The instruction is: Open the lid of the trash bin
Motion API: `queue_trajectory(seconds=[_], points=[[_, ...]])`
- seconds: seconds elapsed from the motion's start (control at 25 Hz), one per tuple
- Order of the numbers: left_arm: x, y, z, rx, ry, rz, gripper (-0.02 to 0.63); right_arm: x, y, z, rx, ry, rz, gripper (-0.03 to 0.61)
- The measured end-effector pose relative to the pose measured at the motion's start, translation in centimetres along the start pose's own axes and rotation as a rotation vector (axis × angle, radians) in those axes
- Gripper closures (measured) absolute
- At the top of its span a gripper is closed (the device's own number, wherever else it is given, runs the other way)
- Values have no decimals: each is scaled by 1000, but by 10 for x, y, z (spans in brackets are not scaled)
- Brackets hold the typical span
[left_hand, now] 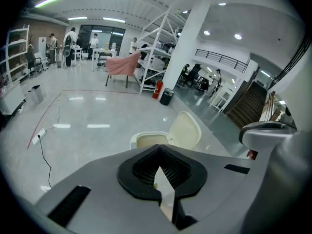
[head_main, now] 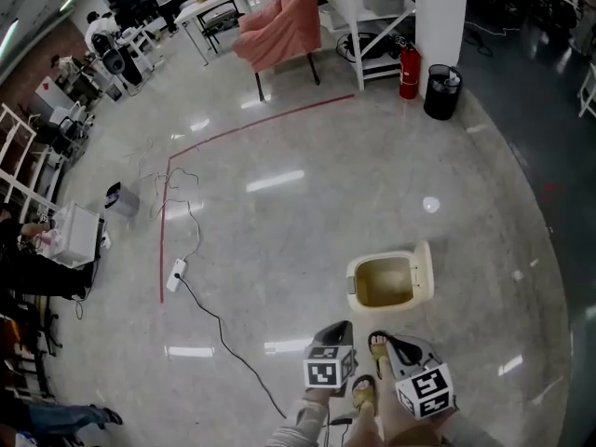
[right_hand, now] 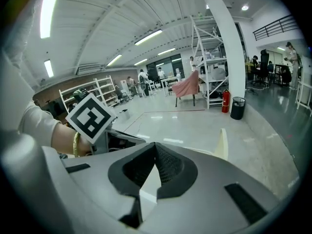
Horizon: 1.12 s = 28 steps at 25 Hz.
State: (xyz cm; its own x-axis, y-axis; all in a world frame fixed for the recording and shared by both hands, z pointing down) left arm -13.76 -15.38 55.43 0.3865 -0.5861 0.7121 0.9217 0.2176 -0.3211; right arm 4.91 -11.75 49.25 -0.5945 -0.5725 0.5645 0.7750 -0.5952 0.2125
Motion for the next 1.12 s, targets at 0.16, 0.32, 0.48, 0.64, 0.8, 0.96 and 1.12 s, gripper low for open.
queue_trajectory(seconds=[0.16,0.32,0.48,0.64,0.8,0.96,1.12], points=[[-43,21,7,-12,42,12,611,-24,-14,-5,-24,34,1,574],[-86,38,12,-32,93,16,609,-47,-32,-12,-47,62,-6,574],[-119,55,11,-28,142,49,609,-68,-50,-19,-104,84,-26,574],[-152,70,8,4,191,75,609,-92,-68,-27,-140,111,-41,574],[-187,73,10,14,251,94,611,-114,-88,-35,-156,157,-49,574],[-212,75,10,41,297,101,611,-128,-98,-40,-173,198,-56,574],[-224,75,14,53,337,101,611,-132,-104,-33,-171,221,-57,574]])
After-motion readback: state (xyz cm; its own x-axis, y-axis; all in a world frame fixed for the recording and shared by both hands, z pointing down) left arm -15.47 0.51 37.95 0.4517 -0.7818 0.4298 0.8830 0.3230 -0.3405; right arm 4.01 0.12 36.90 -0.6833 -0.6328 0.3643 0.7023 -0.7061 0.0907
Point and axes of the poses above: the fingertips, and each gripper's own axes: x forward along the fingers, y to its right, z out of its underside, the point moved 10 cm from there along -x, backward along the fingers
